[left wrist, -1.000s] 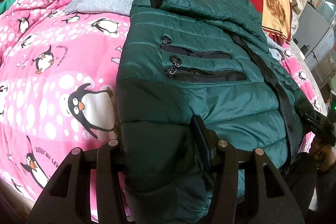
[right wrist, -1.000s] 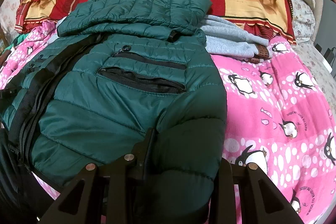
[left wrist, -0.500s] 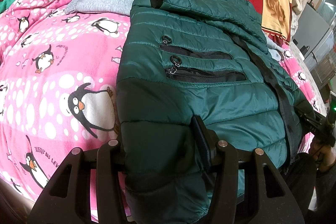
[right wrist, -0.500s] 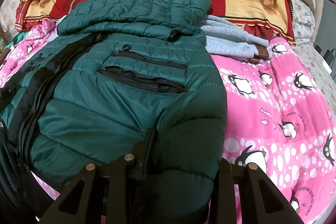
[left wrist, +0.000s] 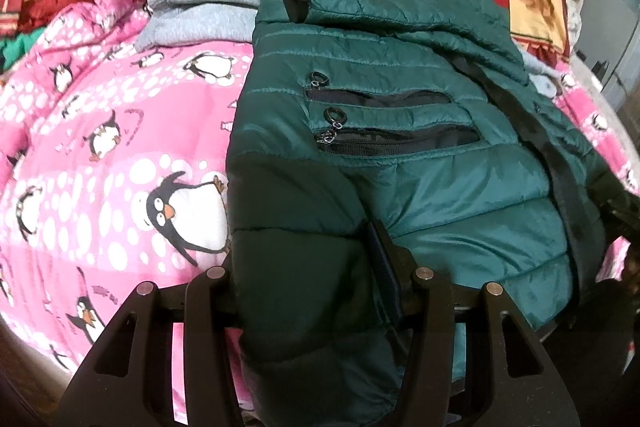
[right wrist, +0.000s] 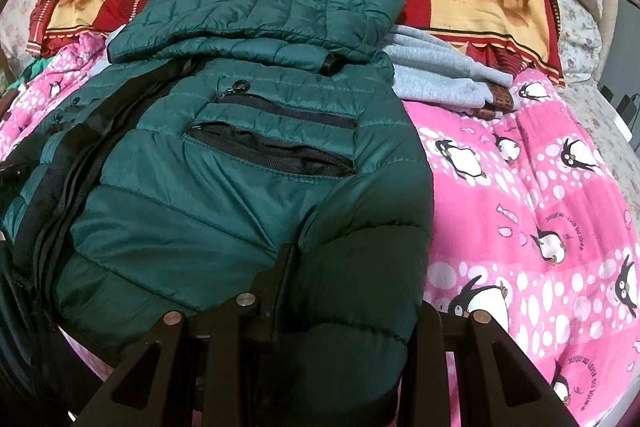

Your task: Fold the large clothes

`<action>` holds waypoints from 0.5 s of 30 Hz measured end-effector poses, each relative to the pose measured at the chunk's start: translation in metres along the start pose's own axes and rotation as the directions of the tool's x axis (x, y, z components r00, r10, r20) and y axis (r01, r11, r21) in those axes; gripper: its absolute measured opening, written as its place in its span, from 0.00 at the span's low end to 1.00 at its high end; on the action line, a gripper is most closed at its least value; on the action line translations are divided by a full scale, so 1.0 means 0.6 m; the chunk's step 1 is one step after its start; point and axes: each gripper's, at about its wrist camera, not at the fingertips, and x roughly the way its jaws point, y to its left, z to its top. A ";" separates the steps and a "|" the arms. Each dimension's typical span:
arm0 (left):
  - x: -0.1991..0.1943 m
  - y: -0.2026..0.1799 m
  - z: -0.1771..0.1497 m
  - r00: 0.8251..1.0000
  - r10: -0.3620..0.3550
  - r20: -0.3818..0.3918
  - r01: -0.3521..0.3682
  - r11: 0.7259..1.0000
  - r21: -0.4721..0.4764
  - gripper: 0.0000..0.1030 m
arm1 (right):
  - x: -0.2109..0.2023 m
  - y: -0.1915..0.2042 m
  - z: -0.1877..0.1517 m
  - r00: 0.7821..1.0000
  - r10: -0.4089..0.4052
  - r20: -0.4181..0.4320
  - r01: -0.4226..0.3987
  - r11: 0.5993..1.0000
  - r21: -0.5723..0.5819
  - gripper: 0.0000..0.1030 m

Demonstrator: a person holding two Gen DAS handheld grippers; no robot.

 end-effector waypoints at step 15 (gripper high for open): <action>-0.002 0.000 -0.003 1.000 0.018 0.010 -0.018 1.000 0.004 0.49 | 0.001 0.003 0.002 1.000 -0.013 -0.009 0.013 1.000 -0.013 0.29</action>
